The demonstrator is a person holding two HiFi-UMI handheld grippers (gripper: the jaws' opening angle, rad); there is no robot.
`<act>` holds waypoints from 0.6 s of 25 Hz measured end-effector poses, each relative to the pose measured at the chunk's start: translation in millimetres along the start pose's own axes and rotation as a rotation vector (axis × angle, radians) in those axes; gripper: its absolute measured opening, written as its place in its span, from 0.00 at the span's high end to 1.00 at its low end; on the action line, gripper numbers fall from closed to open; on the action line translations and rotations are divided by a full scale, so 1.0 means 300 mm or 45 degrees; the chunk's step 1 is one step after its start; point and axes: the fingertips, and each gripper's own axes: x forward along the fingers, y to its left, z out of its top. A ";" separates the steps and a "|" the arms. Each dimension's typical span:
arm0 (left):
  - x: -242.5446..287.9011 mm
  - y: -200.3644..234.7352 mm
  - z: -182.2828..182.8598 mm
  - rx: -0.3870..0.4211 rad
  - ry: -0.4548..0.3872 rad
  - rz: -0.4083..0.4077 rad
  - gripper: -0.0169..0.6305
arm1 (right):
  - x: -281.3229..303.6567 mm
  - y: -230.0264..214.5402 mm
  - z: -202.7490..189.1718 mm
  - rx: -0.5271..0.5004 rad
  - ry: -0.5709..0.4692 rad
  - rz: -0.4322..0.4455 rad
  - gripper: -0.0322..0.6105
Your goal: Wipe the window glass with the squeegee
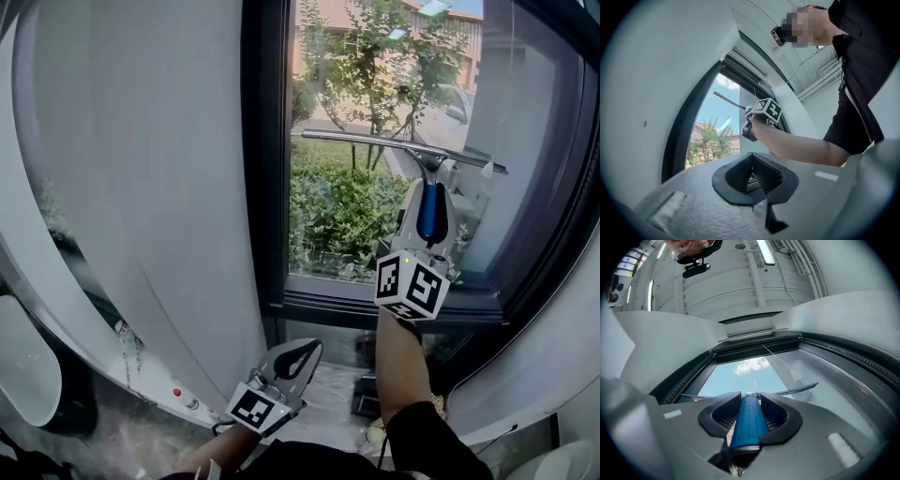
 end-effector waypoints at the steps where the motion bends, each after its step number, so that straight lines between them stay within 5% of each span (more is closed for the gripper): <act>1: 0.005 0.004 0.000 0.006 -0.002 0.003 0.97 | 0.012 0.013 -0.003 -0.009 -0.011 0.004 0.74; 15: 0.041 0.049 -0.008 0.043 -0.012 0.001 0.97 | 0.179 0.067 -0.001 -0.075 -0.133 -0.044 0.75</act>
